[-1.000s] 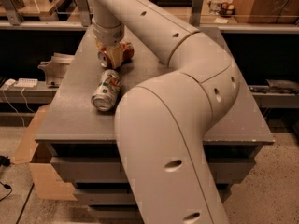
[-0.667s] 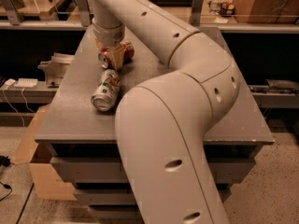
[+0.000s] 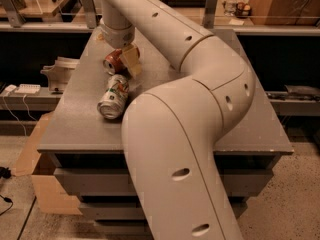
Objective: Knock coke can over
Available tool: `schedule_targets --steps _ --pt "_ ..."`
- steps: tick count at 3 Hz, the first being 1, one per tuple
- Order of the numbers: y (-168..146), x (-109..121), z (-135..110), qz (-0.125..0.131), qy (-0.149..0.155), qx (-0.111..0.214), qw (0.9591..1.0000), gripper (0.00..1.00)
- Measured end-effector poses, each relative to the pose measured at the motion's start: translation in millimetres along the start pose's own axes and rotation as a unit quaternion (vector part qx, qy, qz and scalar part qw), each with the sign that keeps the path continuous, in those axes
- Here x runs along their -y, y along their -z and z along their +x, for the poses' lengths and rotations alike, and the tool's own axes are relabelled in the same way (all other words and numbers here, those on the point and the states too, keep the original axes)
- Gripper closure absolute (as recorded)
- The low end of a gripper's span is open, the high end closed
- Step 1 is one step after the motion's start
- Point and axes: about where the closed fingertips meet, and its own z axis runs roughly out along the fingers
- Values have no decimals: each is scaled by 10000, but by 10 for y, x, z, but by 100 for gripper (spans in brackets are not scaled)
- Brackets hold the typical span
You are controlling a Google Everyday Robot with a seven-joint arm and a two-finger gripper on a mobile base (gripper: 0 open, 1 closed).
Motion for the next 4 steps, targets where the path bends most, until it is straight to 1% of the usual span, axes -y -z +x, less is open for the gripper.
schedule_targets --steps 1,2,3,4 --pt "0 0 3 2 -3 2 10000 0" --pt "191 -81 205 215 -297 21 9993 0" --pt "444 -189 441 484 -608 -13 9970 0" --pt "450 -199 458 494 -625 -16 9968 0"
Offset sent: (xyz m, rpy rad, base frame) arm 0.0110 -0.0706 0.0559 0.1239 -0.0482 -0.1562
